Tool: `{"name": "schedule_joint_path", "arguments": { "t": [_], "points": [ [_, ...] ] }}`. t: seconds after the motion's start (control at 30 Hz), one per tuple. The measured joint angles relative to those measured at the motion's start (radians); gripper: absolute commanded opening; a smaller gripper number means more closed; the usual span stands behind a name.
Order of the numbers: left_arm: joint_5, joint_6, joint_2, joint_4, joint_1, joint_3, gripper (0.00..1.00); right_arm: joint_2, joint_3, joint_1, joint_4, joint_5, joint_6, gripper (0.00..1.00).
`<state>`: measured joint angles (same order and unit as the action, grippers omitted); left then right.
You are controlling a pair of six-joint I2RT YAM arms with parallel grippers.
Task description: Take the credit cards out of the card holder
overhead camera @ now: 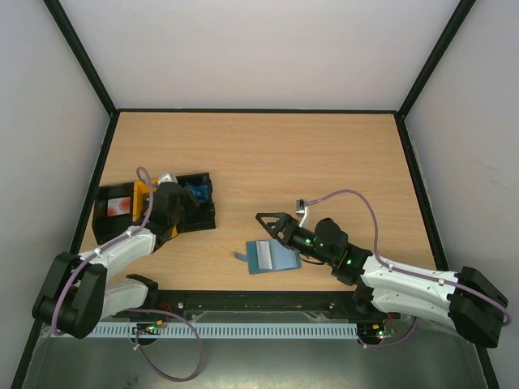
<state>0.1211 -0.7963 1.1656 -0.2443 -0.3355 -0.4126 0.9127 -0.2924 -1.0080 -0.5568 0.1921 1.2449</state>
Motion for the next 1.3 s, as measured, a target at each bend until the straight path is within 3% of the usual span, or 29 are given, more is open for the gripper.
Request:
{"name": "schedule_joint_path", "arguments": {
  "t": [0.3,0.47,0.77,1.07,1.3],
  "points": [
    [-0.001,0.008,0.042,-0.049,0.01,-0.002,0.03,-0.032,0.0,0.0,0.014,-0.001,-0.006,0.98],
    [0.0,0.013,0.052,-0.066,0.01,-0.002,0.12,-0.034,0.0,0.0,0.021,-0.001,-0.007,0.98],
    [0.003,0.014,0.063,-0.065,0.016,-0.002,0.17,-0.055,0.01,0.0,0.042,-0.009,-0.006,0.98],
    [0.01,0.012,0.035,-0.007,0.021,-0.029,0.31,-0.066,0.017,0.0,0.055,-0.012,-0.006,0.98],
    [0.01,-0.003,-0.041,0.067,0.022,-0.065,0.58,-0.076,0.021,0.0,0.064,-0.013,-0.005,0.98]
  ]
}}
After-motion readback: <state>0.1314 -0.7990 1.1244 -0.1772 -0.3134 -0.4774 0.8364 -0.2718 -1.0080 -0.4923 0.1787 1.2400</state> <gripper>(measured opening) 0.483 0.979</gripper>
